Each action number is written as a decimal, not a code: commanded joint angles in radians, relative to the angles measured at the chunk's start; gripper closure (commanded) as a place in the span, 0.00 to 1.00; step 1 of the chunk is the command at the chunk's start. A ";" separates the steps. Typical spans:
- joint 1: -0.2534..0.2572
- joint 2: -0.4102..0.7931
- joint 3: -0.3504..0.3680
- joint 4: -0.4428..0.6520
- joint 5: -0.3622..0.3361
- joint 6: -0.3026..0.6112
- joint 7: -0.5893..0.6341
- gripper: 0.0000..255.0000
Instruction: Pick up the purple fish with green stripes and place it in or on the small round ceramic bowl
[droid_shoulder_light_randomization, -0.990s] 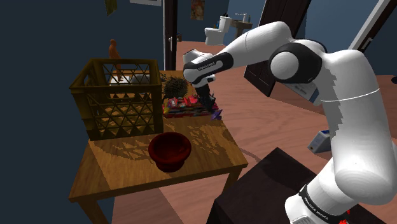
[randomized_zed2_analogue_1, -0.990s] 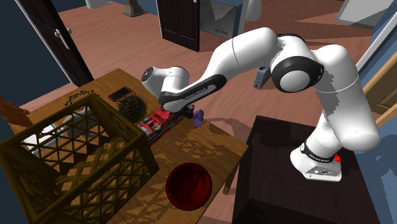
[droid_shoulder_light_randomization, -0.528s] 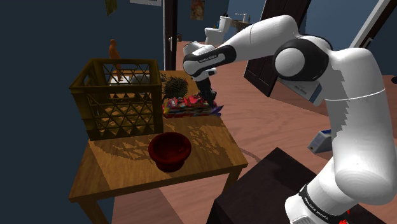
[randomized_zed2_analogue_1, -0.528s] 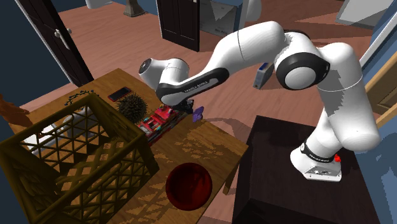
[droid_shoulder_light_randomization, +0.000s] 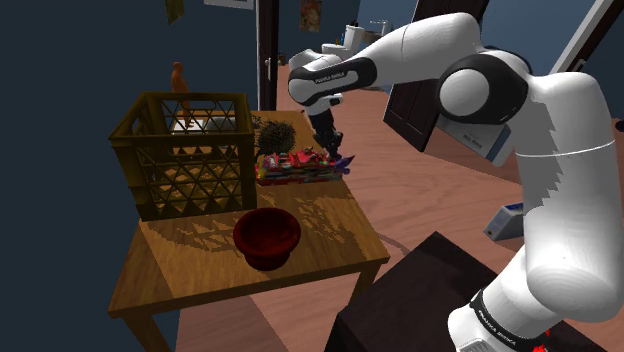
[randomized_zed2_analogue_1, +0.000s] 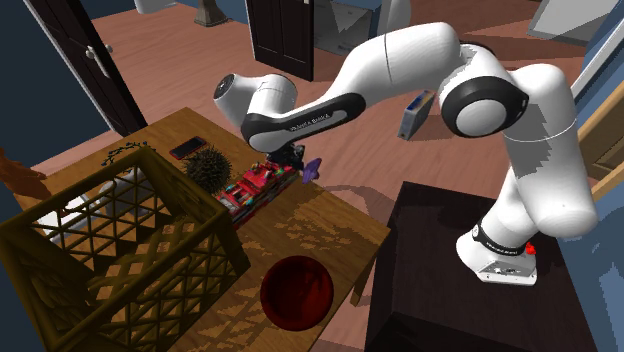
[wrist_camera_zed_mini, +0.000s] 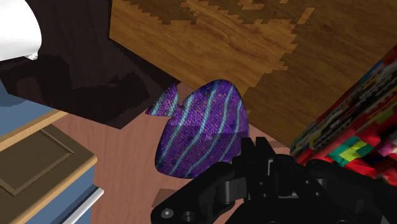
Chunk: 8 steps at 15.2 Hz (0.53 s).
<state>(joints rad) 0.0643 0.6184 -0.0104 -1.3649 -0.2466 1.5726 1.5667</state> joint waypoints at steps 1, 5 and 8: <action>0.001 -0.007 0.000 0.015 0.000 -0.022 -0.005 1.00; 0.016 -0.023 0.006 0.031 0.005 -0.057 0.007 1.00; 0.057 -0.034 0.026 0.019 0.018 -0.071 0.063 1.00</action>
<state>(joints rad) 0.1061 0.5768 0.0085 -1.3636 -0.2335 1.5175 1.6113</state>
